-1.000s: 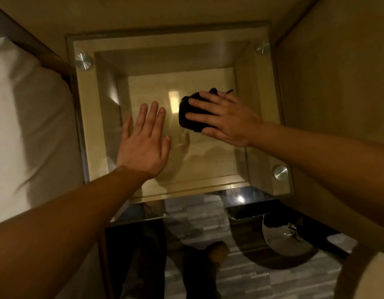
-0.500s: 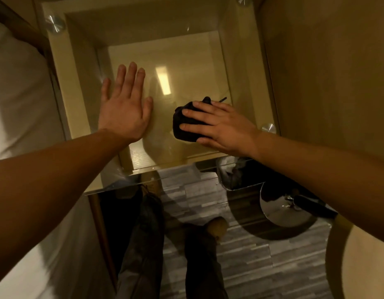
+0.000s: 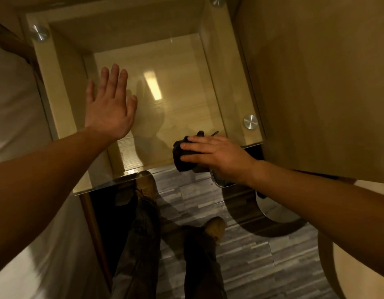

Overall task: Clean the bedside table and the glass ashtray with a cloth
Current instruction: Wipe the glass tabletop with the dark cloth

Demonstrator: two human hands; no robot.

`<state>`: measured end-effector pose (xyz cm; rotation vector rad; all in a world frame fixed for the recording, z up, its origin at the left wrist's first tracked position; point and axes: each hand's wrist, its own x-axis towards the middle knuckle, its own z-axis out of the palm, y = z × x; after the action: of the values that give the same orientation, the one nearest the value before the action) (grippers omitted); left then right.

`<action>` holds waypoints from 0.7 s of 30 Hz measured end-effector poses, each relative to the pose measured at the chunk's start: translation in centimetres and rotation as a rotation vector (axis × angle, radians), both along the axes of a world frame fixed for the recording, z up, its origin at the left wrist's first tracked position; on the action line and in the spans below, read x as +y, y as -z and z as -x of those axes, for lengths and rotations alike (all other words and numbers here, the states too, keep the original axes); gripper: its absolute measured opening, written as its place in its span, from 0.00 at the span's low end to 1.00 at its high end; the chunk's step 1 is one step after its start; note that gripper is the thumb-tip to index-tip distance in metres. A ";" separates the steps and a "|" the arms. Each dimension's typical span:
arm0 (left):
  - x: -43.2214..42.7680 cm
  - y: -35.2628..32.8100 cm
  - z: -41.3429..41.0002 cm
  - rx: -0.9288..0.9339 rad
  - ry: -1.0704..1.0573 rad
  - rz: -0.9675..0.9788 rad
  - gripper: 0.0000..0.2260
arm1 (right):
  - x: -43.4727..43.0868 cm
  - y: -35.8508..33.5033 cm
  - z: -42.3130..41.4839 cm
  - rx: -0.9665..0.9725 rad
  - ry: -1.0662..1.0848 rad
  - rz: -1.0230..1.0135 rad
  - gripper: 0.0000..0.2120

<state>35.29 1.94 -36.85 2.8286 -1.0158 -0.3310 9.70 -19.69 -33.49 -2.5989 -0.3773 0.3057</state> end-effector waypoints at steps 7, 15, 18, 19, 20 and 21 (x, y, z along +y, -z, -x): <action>-4.1 -2.1 5.2 0.033 -0.045 0.197 0.28 | -1.0 -4.1 2.3 0.448 0.008 -0.288 0.19; -9.9 0.0 6.6 0.059 0.046 0.059 0.29 | -10.1 -9.5 -3.2 0.490 0.535 -0.566 0.19; -9.9 0.6 6.7 0.028 0.045 0.050 0.29 | -13.9 -9.4 -8.1 0.314 0.692 -0.509 0.18; -10.0 0.7 6.7 0.025 0.050 0.050 0.29 | -15.0 -9.1 -9.9 0.256 0.727 -0.487 0.17; -10.0 0.7 6.7 0.024 0.053 0.047 0.29 | -15.9 -8.7 -11.9 0.201 0.744 -0.457 0.17; -10.0 0.7 6.8 0.024 0.055 0.042 0.29 | -16.7 -8.2 -13.9 0.152 0.748 -0.426 0.17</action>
<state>28.53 -8.06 -37.55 2.7565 -1.0841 -0.3441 23.64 -36.44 -25.34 -2.0928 0.5255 0.1320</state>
